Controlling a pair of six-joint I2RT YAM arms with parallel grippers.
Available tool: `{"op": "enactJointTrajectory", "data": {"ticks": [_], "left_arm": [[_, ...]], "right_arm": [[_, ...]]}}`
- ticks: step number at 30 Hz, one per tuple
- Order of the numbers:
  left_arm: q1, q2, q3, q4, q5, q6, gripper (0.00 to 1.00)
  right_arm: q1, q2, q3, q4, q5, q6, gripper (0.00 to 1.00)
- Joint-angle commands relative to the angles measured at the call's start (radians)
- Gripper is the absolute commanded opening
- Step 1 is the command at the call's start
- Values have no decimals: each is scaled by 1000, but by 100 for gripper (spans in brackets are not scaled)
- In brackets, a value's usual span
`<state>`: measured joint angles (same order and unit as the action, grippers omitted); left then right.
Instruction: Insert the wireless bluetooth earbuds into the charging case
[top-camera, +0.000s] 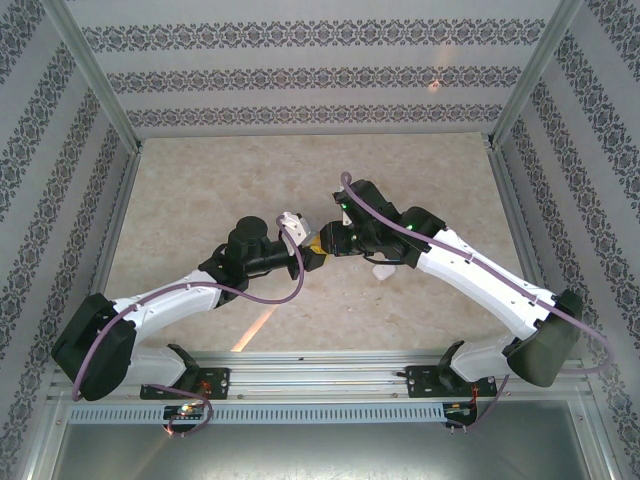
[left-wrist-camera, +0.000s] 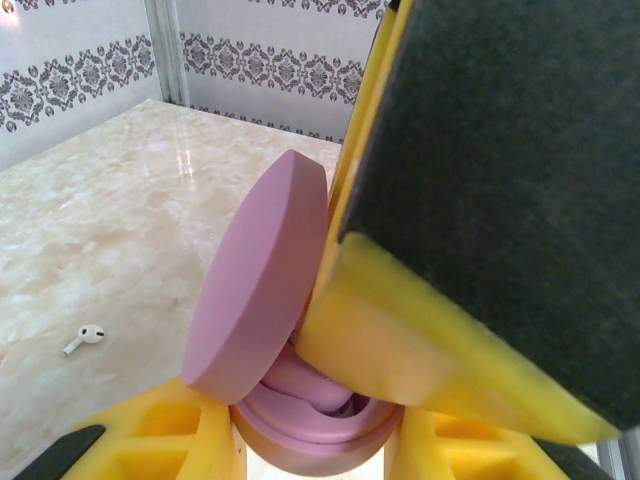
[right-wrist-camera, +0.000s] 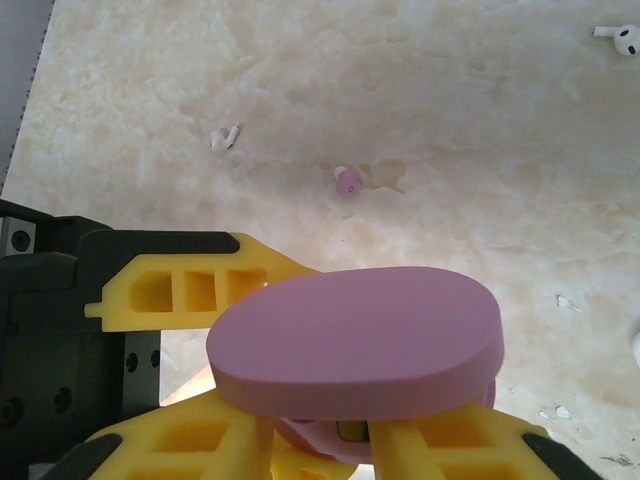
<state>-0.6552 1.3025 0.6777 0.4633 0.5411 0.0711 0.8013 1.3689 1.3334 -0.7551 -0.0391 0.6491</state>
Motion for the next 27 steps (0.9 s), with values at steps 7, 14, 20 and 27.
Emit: {"op": "enactJointTrajectory", "data": {"ticks": [7, 14, 20, 27], "left_arm": [[-18, -32, 7, 19, -7, 2, 5], [-2, -69, -36, 29, -42, -45, 6], [42, -116, -74, 28, -37, -110, 6], [140, -209, -126, -20, 0, -189, 6]], "right_arm": [[0, -54, 17, 25, -44, 37, 35], [-20, -155, -25, 50, -74, 81, 35], [-55, -209, -59, 66, -95, 99, 34], [-140, -194, -114, 80, -134, 101, 32]]}}
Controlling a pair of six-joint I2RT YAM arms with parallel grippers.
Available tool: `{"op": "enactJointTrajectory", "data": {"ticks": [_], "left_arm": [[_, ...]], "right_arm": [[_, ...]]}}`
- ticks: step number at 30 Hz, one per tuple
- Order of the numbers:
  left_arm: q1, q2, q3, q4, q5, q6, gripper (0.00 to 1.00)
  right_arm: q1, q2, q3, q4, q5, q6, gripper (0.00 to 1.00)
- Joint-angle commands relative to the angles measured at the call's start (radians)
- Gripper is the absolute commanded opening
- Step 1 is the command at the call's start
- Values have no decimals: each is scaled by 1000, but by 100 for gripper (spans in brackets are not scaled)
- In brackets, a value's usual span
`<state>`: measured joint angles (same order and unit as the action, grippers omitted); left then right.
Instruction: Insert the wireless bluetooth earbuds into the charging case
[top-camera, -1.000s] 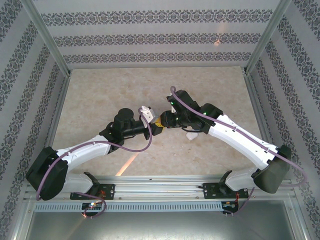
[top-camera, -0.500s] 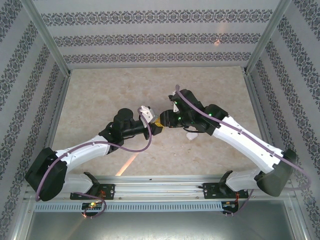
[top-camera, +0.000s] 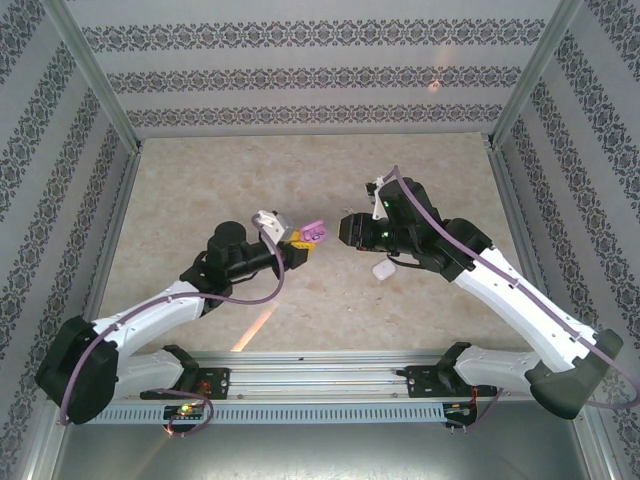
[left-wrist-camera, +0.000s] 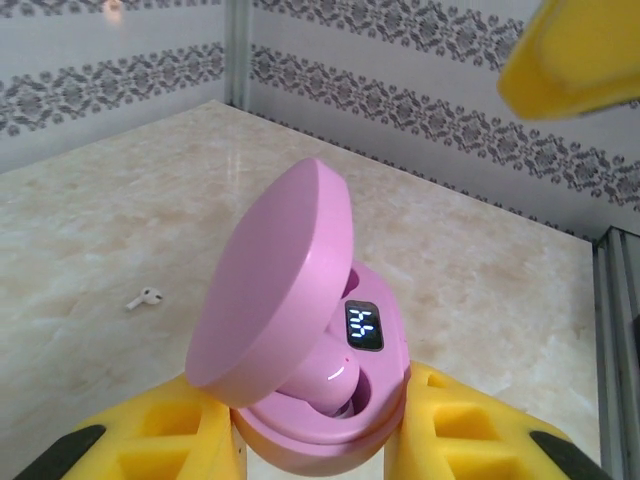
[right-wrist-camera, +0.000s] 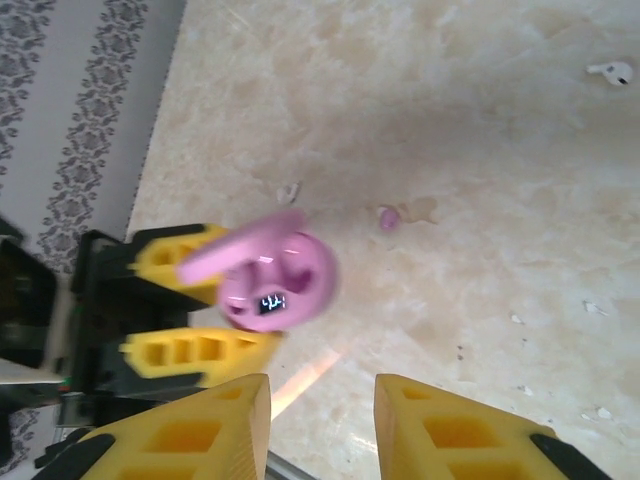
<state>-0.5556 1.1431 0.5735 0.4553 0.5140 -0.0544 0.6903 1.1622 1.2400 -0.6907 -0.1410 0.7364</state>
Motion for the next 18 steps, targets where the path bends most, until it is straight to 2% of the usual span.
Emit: {"op": "enactJointTrajectory", "data": {"ticks": [1, 4, 10, 18], "left_arm": [[63, -72, -38, -16, 35, -80, 6], [120, -149, -75, -49, 43, -113, 6], [185, -308, -97, -242, 33, -88, 6], [205, -441, -124, -389, -3, -65, 5]], "right_arm": [[-41, 29, -25, 17, -43, 10, 32], [-64, 97, -23, 27, -55, -13, 32], [-55, 319, 42, 63, -83, -61, 31], [45, 718, 301, 25, -58, -104, 31]]}}
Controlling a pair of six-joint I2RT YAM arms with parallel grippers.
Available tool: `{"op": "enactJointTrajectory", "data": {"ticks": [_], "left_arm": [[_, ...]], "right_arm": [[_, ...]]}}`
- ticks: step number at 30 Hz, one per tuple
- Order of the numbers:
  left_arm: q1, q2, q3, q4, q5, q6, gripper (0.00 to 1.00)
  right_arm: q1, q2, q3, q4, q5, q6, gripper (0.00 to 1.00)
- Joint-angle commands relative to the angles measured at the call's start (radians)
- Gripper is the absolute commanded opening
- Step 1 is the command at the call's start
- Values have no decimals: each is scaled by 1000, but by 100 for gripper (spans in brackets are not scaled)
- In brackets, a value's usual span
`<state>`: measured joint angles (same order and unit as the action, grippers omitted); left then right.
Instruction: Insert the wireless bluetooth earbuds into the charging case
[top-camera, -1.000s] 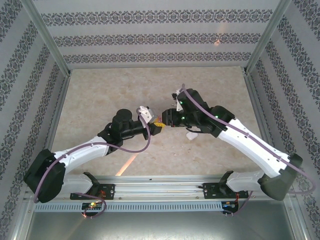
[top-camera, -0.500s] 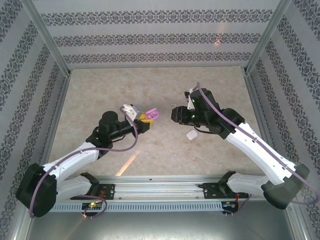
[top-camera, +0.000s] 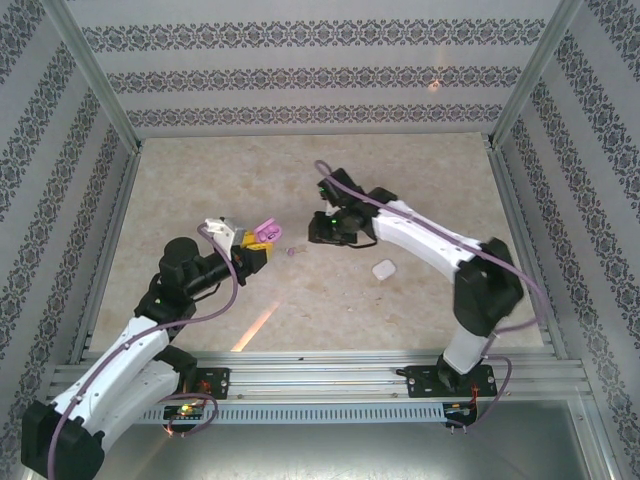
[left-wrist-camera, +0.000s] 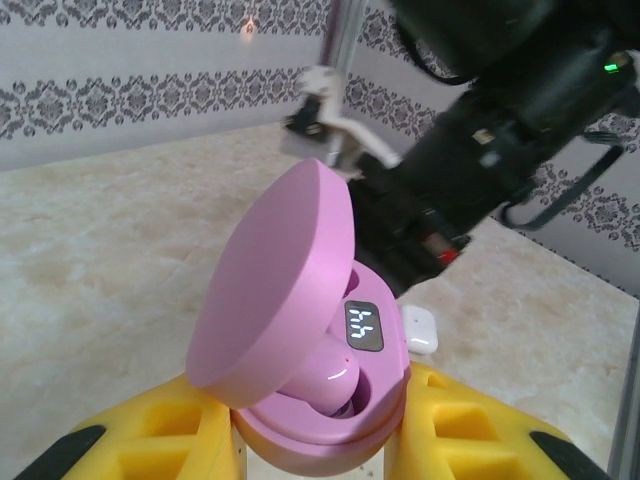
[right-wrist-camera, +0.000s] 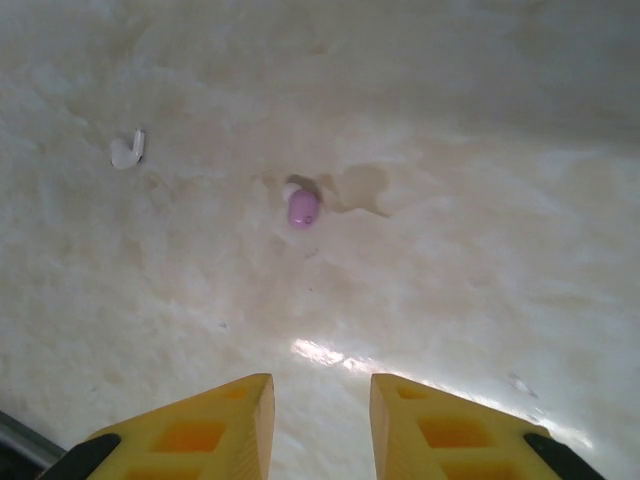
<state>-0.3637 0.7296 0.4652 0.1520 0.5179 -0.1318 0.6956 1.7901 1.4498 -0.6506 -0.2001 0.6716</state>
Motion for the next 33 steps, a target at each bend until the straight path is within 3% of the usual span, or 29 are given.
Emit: {"op": "enactJointTrajectory", "data": {"ticks": [1, 9, 28, 33], "left_arm": [[14, -39, -16, -98, -9, 15, 5], [20, -85, 3, -185, -24, 55, 6], [22, -66, -3, -172, -25, 68, 5], [21, -68, -3, -171, -22, 66, 6]], "right_arm": [[51, 142, 129, -23, -6, -40, 31], [85, 382, 322, -95, 34, -75, 33], [85, 535, 443, -164, 102, -138, 39], [85, 547, 443, -165, 102, -154, 32]]}}
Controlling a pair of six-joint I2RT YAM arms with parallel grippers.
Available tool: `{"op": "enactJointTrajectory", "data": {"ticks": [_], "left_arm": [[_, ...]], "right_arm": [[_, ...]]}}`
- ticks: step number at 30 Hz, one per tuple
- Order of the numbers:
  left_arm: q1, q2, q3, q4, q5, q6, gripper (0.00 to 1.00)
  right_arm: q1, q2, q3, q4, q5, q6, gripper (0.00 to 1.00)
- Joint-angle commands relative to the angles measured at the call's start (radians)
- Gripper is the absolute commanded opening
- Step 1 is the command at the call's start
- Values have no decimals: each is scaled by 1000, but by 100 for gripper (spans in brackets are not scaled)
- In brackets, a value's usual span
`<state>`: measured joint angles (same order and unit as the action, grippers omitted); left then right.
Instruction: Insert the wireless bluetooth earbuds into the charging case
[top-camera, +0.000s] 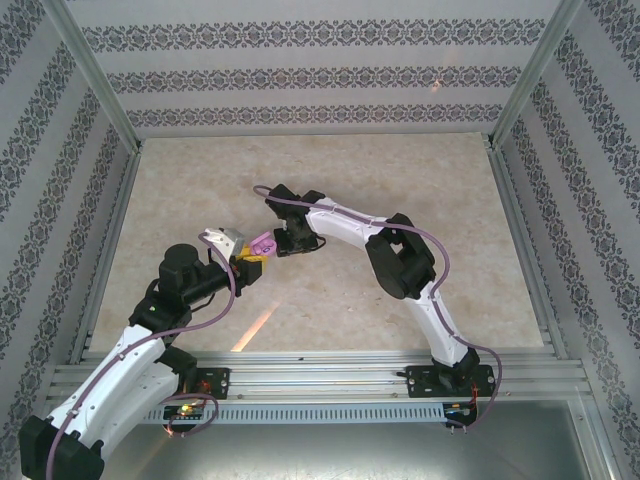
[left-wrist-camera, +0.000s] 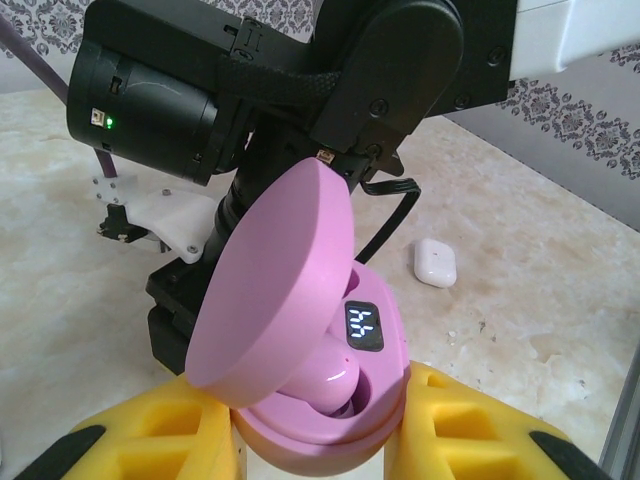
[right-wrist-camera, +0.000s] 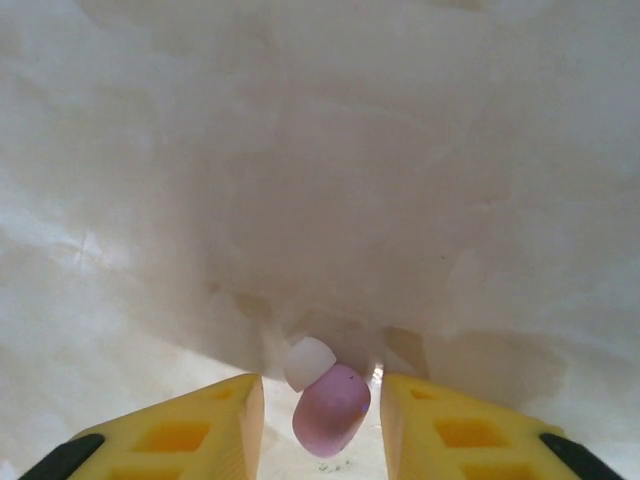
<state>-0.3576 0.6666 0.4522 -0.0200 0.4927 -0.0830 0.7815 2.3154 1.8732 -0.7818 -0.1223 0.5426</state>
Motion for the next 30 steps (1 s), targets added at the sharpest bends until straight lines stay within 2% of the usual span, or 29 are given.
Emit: {"op": "enactJointTrajectory", "data": {"ticks": [1, 6, 10, 17, 22, 27, 30], "left_arm": [[15, -5, 12, 0, 4, 17, 5], [15, -4, 16, 2, 7, 14, 5], [15, -3, 18, 8, 12, 11, 5], [15, 26, 14, 52, 36, -7, 6], [14, 53, 8, 89, 46, -19, 6], [14, 74, 16, 109, 57, -23, 6], [13, 77, 23, 109, 61, -21, 6]], "right_arm": [[-1, 22, 16, -36, 25, -28, 31], [-4, -12, -32, -27, 26, -51, 22], [-14, -86, -123, -18, 15, -93, 19], [-67, -302, -441, 10, -1, -181, 18], [-74, -393, -592, -15, 13, -288, 21], [-76, -401, -626, -51, 25, -319, 26], [-75, -429, -615, -60, 14, -302, 34]]}}
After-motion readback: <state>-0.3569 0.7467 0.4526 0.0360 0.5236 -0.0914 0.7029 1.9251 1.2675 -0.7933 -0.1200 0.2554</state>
